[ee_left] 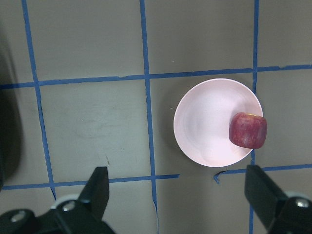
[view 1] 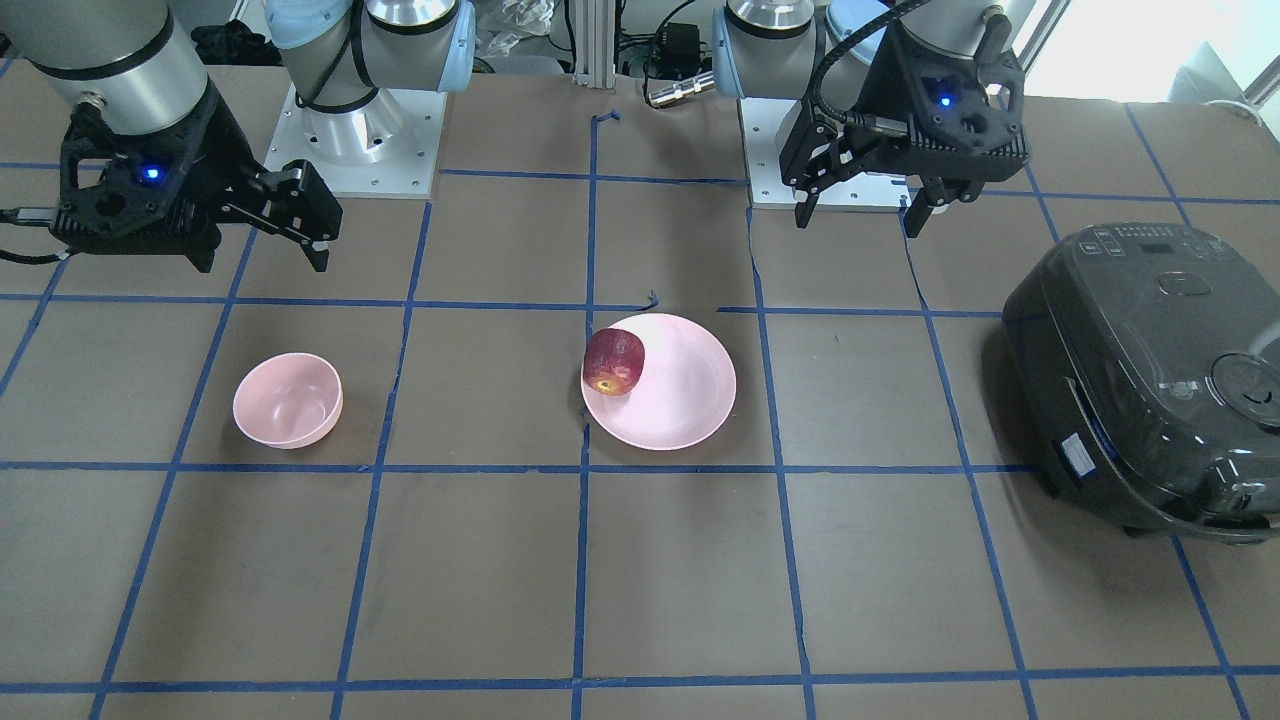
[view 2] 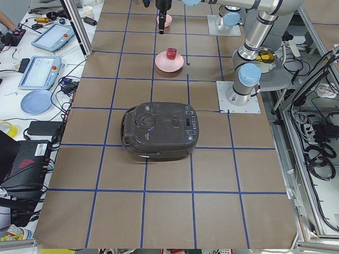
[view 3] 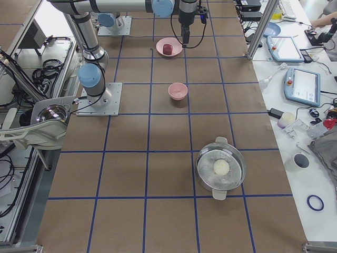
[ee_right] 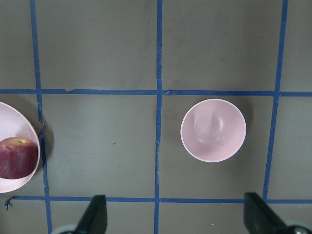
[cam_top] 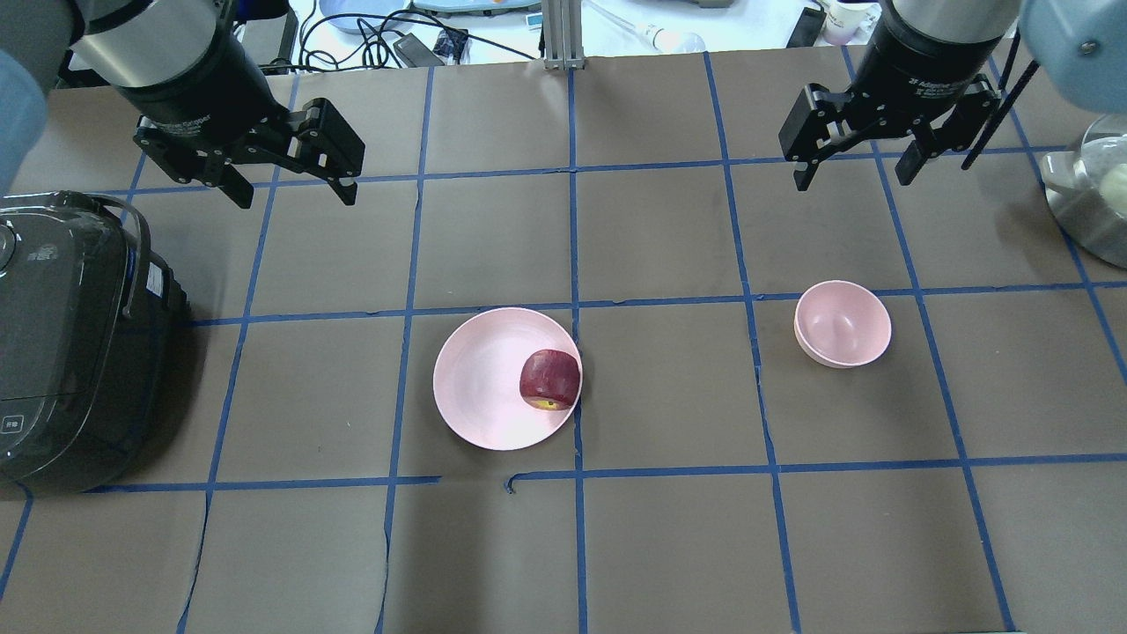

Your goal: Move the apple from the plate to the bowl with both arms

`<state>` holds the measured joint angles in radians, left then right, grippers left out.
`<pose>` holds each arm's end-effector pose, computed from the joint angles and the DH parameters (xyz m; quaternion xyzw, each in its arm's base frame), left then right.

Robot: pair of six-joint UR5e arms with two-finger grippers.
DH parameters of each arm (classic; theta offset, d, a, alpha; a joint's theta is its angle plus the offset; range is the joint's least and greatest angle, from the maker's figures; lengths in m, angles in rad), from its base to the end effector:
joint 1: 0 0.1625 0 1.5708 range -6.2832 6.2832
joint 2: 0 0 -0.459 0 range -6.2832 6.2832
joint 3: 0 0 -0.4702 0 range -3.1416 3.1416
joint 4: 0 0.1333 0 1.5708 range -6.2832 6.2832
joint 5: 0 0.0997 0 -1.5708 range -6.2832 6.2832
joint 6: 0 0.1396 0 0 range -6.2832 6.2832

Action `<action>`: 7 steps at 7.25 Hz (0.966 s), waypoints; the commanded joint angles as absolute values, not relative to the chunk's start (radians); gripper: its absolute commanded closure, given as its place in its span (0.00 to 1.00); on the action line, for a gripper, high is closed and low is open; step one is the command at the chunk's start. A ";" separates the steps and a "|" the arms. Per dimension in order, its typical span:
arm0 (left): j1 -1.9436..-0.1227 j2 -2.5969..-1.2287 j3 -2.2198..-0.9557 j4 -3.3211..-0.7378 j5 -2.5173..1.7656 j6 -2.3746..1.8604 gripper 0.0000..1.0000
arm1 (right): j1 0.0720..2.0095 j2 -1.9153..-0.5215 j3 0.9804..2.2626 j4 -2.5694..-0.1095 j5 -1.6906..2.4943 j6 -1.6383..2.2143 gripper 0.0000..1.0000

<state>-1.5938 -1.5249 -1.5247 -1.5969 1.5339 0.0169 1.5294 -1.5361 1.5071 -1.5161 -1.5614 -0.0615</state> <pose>-0.1512 -0.5525 0.5316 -0.0205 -0.9991 0.0329 0.0185 0.1104 -0.5871 0.4927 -0.0100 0.9999 0.0126 0.0054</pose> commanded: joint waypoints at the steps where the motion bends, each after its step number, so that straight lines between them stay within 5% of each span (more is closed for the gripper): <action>1: -1.594 -1.525 -1.525 -1.597 1.534 0.017 0.00 | 1.529 -1.537 1.508 -1.513 -1.565 -0.061 0.00; 7: -1.595 -1.526 -1.513 -1.595 1.528 0.005 0.00 | 1.529 -1.536 1.517 -1.517 -1.560 -0.061 0.00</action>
